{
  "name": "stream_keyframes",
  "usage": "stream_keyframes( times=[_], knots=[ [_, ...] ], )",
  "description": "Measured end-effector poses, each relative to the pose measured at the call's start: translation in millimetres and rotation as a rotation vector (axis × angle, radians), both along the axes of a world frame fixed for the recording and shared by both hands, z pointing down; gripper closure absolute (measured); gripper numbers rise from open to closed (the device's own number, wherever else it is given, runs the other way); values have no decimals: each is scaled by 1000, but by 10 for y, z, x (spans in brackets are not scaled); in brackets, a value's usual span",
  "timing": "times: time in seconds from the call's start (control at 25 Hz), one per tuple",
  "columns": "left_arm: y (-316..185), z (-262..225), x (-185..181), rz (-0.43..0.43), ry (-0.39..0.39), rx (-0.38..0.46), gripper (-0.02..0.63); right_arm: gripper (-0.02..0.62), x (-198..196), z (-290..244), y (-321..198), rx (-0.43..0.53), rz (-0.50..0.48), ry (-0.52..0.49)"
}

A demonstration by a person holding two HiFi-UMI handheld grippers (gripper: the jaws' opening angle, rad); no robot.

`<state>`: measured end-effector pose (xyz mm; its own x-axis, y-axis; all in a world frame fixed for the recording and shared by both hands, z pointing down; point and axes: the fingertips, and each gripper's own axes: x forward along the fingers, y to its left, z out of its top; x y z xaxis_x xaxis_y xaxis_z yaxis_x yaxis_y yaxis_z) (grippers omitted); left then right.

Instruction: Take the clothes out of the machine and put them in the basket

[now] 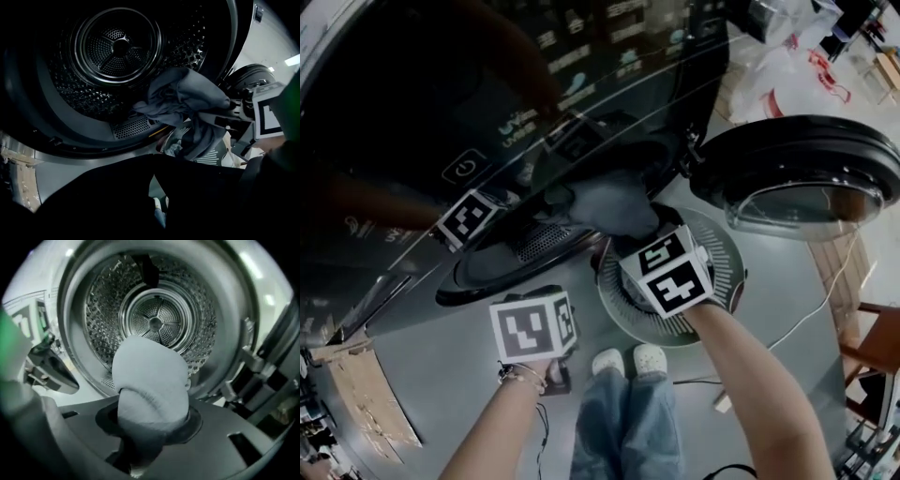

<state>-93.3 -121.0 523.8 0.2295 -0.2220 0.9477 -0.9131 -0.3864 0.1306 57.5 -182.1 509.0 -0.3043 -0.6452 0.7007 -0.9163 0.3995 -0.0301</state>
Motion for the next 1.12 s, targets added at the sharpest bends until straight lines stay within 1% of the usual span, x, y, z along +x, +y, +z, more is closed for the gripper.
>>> stream_keyframes(
  times=[0.24, 0.52, 0.68, 0.92, 1.12],
  knots=[
    [73, -106, 178, -4, 2, 5, 601, 437, 205, -347, 278, 47, -9, 11],
    [275, -369, 394, -7, 24, 11, 601, 437, 413, -716, 742, 30, -6, 9],
    [368, -521, 505, -9, 39, 16, 601, 437, 496, -959, 976, 36, -13, 0],
    [442, -658, 586, -7, 45, 20, 601, 437, 627, -1254, 1396, 42, -13, -17],
    [470, -718, 621, -6, 48, 18, 601, 436, 784, -1274, 1624, 14, 15, -4]
  ],
)
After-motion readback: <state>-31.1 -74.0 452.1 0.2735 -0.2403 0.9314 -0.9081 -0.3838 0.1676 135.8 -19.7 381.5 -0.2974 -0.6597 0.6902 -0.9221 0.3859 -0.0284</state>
